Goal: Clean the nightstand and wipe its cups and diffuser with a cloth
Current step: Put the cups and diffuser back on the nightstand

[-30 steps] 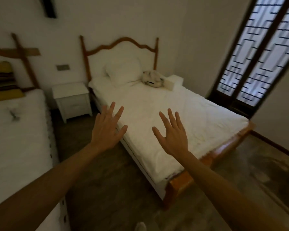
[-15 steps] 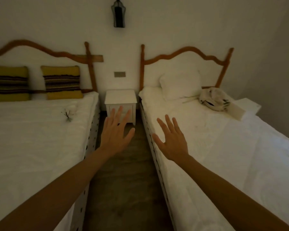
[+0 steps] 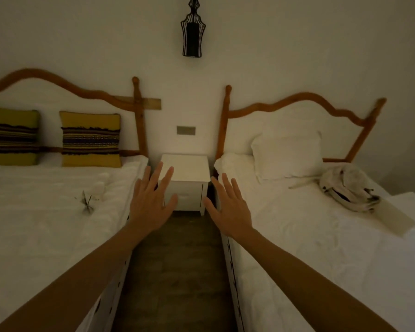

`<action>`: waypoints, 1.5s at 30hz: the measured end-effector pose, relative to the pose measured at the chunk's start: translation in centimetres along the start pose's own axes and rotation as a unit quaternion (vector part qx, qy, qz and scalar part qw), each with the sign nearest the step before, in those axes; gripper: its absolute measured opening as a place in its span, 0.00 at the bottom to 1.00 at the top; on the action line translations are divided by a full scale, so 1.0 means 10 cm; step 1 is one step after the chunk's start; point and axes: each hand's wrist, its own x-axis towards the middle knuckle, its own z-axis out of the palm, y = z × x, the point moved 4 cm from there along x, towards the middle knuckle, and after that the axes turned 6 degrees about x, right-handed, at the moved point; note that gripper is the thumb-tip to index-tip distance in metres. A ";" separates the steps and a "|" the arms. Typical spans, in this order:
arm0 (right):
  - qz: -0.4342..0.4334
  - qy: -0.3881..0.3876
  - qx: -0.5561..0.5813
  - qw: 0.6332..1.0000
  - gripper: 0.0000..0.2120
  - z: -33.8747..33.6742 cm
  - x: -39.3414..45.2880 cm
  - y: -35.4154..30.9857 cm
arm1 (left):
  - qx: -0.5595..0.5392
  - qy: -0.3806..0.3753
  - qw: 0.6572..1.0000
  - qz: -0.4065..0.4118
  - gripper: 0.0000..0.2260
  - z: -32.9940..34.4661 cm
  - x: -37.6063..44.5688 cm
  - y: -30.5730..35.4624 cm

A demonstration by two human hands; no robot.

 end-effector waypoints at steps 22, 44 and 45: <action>-0.153 -0.189 0.074 0.967 0.36 2.21 4.34 0.39 | 0.069 -0.061 0.970 -0.225 0.33 1.95 2.73 -1.84; -0.187 -0.592 0.045 0.783 0.40 7.47 6.28 -0.86 | -0.050 -0.172 0.825 -0.535 0.35 4.38 3.11 -5.77; -0.193 -0.598 0.038 0.777 0.41 7.70 6.32 -0.88 | -0.049 -0.168 0.827 -0.534 0.35 4.52 3.16 -5.92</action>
